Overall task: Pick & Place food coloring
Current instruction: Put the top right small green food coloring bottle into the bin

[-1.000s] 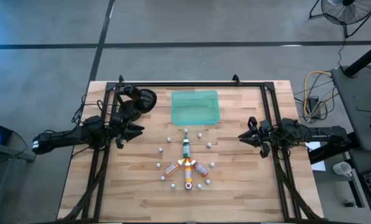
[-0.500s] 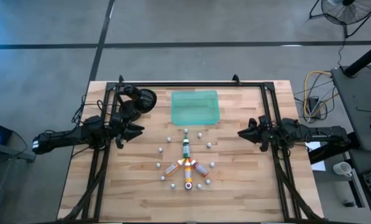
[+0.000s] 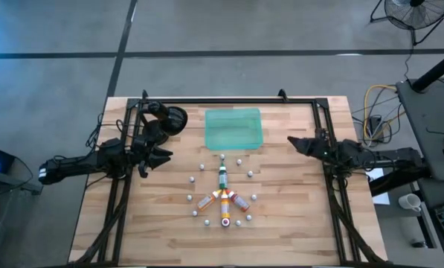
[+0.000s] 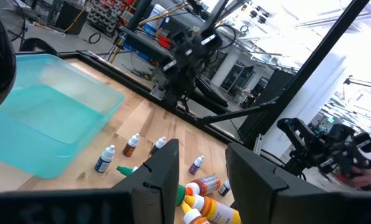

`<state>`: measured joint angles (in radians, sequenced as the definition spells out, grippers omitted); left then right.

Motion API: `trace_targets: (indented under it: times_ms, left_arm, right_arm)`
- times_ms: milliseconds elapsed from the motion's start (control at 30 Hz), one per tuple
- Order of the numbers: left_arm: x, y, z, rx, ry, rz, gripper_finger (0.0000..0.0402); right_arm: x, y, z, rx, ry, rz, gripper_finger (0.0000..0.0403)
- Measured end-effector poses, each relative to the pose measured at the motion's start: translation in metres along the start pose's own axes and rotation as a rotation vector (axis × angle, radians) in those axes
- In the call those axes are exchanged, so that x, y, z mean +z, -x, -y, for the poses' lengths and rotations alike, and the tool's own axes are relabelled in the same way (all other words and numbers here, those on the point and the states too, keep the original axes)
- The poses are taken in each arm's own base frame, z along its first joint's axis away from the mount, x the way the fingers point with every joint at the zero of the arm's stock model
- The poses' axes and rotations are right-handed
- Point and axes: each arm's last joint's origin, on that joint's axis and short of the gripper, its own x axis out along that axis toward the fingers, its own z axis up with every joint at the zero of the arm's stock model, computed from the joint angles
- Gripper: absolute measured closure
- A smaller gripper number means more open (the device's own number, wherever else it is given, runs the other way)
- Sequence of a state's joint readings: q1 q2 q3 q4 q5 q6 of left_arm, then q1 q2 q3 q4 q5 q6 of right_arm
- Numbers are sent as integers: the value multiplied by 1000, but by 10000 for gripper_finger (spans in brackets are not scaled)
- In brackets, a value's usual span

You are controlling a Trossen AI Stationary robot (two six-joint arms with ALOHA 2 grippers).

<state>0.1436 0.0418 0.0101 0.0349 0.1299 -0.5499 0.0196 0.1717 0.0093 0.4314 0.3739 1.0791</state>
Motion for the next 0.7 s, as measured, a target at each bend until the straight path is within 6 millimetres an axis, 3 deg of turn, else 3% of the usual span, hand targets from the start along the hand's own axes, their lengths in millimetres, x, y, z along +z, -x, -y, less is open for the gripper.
trace_targets:
  times_ms: [167, 367, 600, 700]
  left_arm:
    - [0, 0, 0, 0, 0, 0, 296]
    - [0, 0, 0, 0, 0, 0, 296]
    - [0, 0, 0, 0, 0, 0, 296]
    - [0, 0, 0, 0, 0, 0, 296]
  right_arm:
    - [-1, -7, -5, 55, -59, 12, 335]
    - [-10, -14, 6, -44, -25, -48, 335]
    - [-11, -18, 17, -200, -23, 102, 335]
    - [-11, -18, 20, -257, 70, 152, 335]
